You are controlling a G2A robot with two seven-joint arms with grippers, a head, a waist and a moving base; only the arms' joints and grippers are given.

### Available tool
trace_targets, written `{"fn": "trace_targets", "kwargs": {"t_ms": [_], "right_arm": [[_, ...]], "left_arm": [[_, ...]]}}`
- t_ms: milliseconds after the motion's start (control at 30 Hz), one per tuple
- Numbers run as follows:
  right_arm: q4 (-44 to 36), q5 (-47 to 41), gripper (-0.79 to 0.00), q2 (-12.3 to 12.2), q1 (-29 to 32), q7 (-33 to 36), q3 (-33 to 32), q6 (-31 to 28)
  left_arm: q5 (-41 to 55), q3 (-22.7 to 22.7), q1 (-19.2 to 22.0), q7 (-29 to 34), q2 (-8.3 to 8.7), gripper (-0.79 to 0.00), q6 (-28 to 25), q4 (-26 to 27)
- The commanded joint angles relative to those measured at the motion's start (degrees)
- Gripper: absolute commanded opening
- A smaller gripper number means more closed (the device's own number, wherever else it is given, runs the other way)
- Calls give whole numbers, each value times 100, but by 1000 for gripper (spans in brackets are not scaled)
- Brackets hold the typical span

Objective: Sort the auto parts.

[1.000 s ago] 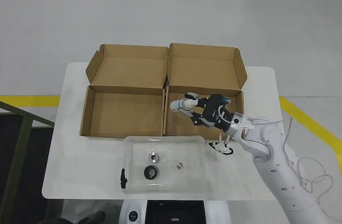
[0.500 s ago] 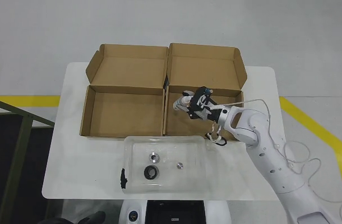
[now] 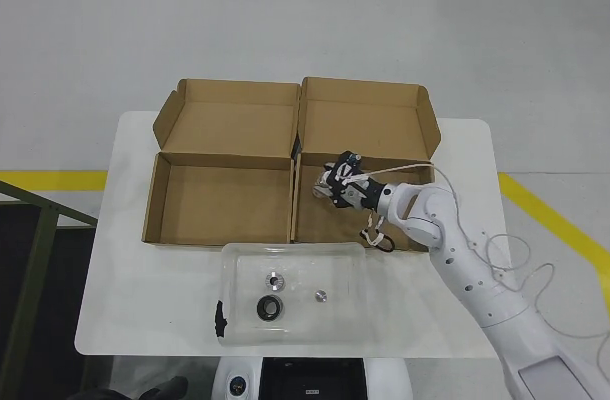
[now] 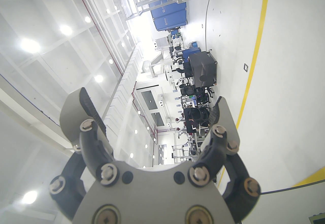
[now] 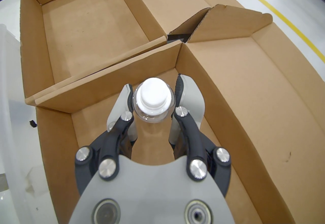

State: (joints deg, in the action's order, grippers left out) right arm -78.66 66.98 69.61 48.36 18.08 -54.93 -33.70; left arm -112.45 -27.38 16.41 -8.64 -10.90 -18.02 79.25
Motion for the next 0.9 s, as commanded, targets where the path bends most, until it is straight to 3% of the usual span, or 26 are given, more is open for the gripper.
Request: {"fn": "trace_targets", "kwargs": {"t_ms": [0, 333, 567, 867], "right_arm": [[29, -15, 0, 16, -21, -31, 20, 51], [-684, -19, 0, -45, 254, -24, -221, -8], [-1668, 75, 0, -192, 849, 214, -647, -125], [-2787, 113, 0, -389, 1688, 777, -1102, -718]], "left_arm": [[0, 0, 0, 0, 0, 0, 0, 0], [0, 0, 0, 0, 0, 0, 0, 0], [0, 0, 0, 0, 0, 0, 0, 0], [0, 0, 0, 0, 0, 0, 0, 0]]}}
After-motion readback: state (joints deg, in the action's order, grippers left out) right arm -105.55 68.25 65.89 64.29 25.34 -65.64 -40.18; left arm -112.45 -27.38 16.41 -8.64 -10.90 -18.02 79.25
